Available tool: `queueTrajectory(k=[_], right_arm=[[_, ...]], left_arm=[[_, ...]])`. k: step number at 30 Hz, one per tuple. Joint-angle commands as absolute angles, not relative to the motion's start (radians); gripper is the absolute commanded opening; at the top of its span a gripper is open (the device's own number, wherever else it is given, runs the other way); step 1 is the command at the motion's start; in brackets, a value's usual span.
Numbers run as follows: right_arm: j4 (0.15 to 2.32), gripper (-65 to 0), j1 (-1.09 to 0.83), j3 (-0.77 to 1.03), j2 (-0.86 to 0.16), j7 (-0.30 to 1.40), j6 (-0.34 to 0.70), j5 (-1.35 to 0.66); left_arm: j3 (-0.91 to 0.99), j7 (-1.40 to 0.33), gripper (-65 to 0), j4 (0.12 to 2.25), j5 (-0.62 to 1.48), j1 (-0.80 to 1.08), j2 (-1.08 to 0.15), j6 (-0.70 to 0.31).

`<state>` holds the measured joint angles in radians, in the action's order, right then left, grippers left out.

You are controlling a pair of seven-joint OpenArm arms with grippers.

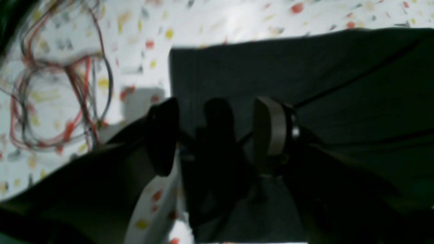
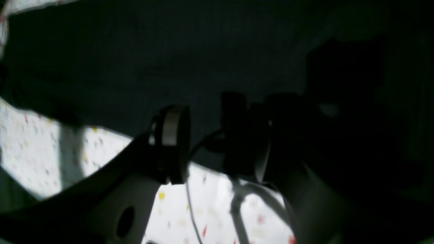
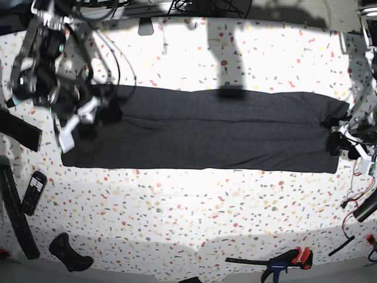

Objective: Fold the T-shirt properly
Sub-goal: 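Pull the folded strip taut with both grippers and release, then grasp the strip end with the left gripper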

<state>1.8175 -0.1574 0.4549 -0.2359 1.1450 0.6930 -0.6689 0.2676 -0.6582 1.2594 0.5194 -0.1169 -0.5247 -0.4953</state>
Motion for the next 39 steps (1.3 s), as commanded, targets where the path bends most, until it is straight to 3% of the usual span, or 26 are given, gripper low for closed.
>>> queueTrajectory(k=[1, 10, 18, 26, 31, 39], right_arm=[[1.867, -37.0, -0.181, 0.457, -0.246, 1.126, 0.698, -0.712], [2.102, -37.0, -0.48, 0.457, -0.246, 1.133, 0.698, -0.79], [2.141, -37.0, -0.669, 0.457, -0.246, 1.134, 0.698, -0.853], [2.141, -37.0, -0.688, 0.457, -0.246, 1.137, 0.698, -0.867], [2.141, -37.0, -0.687, 0.457, -0.246, 1.14, 0.698, -0.902], [2.141, -37.0, -0.687, 0.457, -0.247, 1.139, 0.698, -0.901]], left_arm=[[0.273, -0.65, -31.9, 1.234, 0.56, -0.158, -0.548, -0.497], [0.273, -0.669, -31.9, 1.004, 0.629, -0.284, -0.547, -0.532], [0.273, -0.66, -31.9, 0.863, 0.603, -0.285, -0.553, -0.561], [0.273, -0.748, -31.9, 0.778, 0.657, -0.283, -0.594, -0.698], [0.273, -0.956, -31.9, 0.778, 0.847, -0.283, -0.605, -0.698], [0.273, -0.981, -31.9, 0.778, 0.894, -0.282, -0.593, -0.698]])
